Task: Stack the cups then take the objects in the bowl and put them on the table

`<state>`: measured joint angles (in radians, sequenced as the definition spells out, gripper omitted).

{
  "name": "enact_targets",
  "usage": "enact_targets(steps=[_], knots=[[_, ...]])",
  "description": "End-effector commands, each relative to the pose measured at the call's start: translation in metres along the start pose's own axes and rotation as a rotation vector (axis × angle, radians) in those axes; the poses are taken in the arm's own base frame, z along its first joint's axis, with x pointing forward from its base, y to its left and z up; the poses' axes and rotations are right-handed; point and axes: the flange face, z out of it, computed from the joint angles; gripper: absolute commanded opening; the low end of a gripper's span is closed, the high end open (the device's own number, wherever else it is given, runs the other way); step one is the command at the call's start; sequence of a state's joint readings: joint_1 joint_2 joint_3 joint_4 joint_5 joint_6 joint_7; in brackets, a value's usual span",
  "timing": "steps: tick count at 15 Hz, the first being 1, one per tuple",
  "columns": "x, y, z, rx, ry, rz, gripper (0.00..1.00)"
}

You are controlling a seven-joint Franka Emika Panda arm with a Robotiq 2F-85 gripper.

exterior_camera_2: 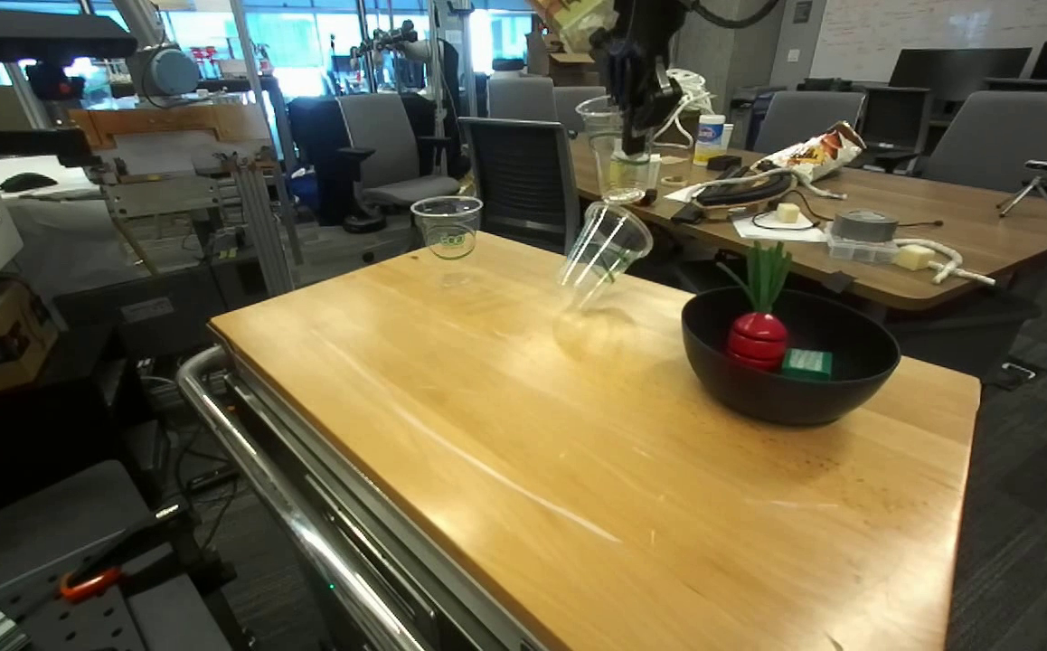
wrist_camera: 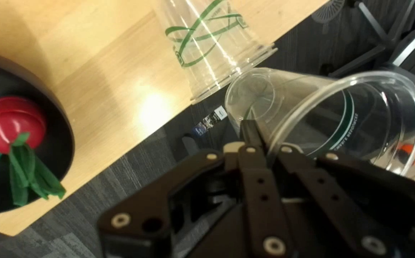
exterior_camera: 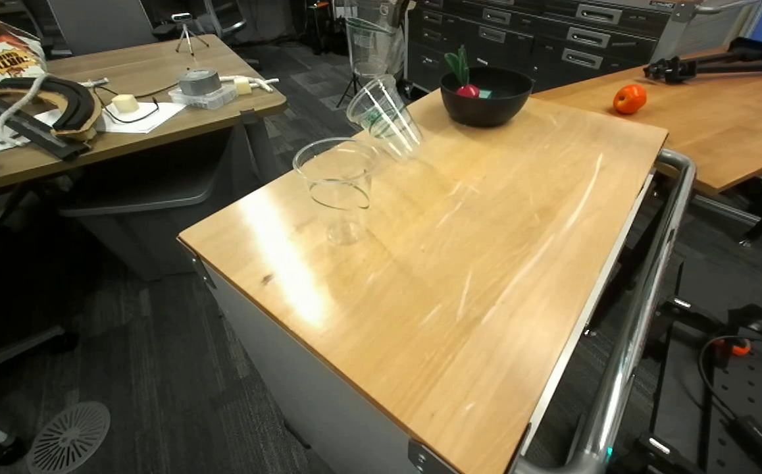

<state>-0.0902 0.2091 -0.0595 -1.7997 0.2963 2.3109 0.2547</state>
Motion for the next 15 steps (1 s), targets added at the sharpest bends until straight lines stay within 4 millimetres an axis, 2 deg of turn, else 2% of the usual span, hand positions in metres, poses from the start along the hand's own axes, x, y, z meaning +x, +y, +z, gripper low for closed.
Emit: enact_targets(steps=[1,6,8,14,15], knots=[[-0.039,0.008,-0.022,-0.045,-0.143,-0.035,0.01],[-0.079,0.021,-0.006,-0.079,-0.373,-0.043,0.01],[-0.091,0.022,-0.003,-0.096,-0.409,-0.050,0.01],[-0.141,-0.010,-0.030,-0.150,-0.350,-0.177,0.01],[-0.108,-0.027,-0.040,-0.147,-0.326,-0.204,0.01]])
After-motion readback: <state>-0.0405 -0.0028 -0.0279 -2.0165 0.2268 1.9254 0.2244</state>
